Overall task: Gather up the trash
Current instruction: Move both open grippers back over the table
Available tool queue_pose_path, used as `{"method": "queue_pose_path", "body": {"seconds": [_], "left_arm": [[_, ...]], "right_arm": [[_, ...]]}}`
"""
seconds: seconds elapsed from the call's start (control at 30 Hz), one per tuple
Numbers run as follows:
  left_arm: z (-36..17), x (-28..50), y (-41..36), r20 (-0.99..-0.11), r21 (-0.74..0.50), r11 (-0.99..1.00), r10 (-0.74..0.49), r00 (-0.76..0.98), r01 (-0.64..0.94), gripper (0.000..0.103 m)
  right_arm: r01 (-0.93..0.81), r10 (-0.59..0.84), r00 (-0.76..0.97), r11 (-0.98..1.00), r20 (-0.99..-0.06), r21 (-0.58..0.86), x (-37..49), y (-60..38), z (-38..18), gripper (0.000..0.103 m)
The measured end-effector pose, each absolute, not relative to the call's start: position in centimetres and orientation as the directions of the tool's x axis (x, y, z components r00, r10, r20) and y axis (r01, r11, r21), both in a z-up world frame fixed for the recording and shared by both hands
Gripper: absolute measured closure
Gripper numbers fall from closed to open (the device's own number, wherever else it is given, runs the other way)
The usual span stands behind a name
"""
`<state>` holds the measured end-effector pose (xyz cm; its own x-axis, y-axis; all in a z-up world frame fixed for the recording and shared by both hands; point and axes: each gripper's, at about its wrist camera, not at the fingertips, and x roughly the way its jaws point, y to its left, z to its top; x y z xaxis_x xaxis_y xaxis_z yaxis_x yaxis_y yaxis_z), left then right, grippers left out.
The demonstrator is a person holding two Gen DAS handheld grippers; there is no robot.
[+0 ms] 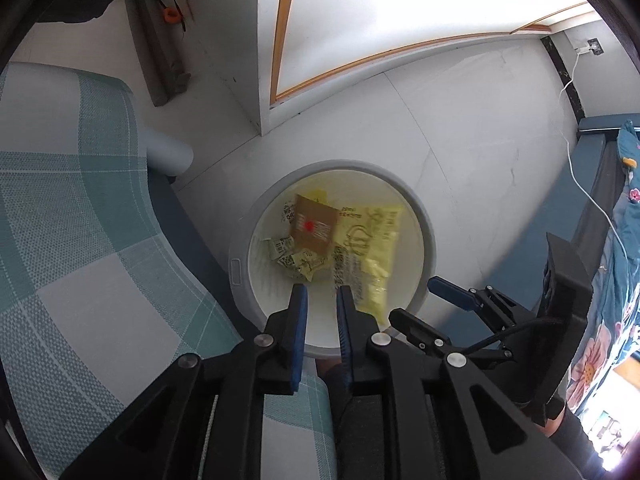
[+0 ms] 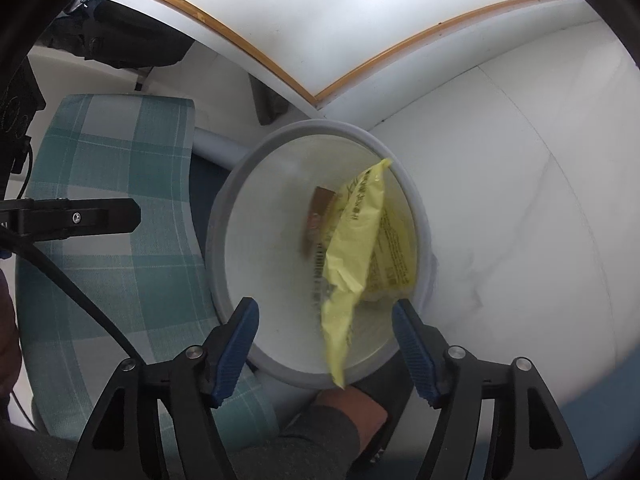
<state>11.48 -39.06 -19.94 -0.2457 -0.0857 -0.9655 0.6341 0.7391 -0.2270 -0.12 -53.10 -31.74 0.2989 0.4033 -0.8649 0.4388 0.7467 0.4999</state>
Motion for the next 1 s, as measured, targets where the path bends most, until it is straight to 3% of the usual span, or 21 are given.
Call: {"method": "queue_pose_path", "body": {"seconds": [0.13,0.33,0.53,0.9,1.0], "left_arm": [[-18.5,11.2,-38.5,-0.967,-0.235,0.744,-0.116,-0.226,0.626,0.062],[-14.4,10.6,-38.2,-0.98,-0.196,0.708,-0.152,-0.125,0.678,0.06],[-8.9,10.2,-35.5,-0.972,-0.179,0.728,-0.234,-0.006,0.661,0.049],[-0.3,8.8,-27.4,-0.911,-0.213,0.78,-0.376,0.169,0.589,0.048],[1.2,8.4,-24.7,-0.885,-0.219,0.797,-0.405,0.229,0.562,0.036]], "right_arm": [[0.442,0.395,0.296,0.751,-0.87,0.491,-0.5,-53.5,-31.3,0.033],[0.452,0.298,0.364,0.772,-0.882,0.448,-1.6,-55.6,-27.6,0.033],[0.458,0.153,0.464,0.802,-0.872,0.384,-2.6,-58.2,-20.8,0.033],[0.359,-0.039,0.66,0.894,-0.75,0.269,-3.1,-55.5,-5.6,0.032],[0.314,-0.058,0.703,0.92,-0.709,0.236,-3.1,-53.4,-2.1,0.032]]}}
